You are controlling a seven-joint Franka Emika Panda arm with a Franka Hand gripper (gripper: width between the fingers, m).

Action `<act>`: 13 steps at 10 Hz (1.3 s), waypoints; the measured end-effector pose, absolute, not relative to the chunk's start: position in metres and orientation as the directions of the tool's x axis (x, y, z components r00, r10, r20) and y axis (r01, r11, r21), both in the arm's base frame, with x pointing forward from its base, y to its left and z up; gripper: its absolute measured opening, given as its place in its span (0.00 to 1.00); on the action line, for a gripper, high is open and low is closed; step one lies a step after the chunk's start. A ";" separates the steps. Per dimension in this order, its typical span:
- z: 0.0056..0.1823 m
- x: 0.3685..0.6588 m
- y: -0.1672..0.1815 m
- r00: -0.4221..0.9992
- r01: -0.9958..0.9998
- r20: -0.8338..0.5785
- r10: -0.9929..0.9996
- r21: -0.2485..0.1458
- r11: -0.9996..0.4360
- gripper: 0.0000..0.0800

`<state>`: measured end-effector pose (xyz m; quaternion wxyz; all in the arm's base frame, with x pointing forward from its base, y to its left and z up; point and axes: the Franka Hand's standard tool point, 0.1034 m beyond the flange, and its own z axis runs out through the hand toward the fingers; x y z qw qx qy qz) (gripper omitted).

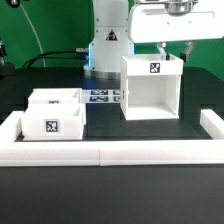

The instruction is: Assemble drawer

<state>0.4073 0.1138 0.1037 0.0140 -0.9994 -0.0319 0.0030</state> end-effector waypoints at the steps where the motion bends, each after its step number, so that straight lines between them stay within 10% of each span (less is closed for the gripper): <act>1: 0.104 0.407 0.114 0.998 0.064 -0.005 0.064 -0.028 -0.998 0.26; 3: 0.104 0.407 0.114 0.998 0.064 -0.005 0.064 -0.028 -0.998 0.05; 9: 0.104 0.409 0.112 0.997 0.071 -0.006 0.071 -0.029 -0.997 0.05; 13: 0.104 0.474 0.102 0.993 0.109 0.045 0.106 -0.048 -0.993 0.05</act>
Offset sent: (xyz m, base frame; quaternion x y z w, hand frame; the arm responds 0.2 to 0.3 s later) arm 0.0000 0.0000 0.0000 0.0000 0.0000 0.0000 1.0000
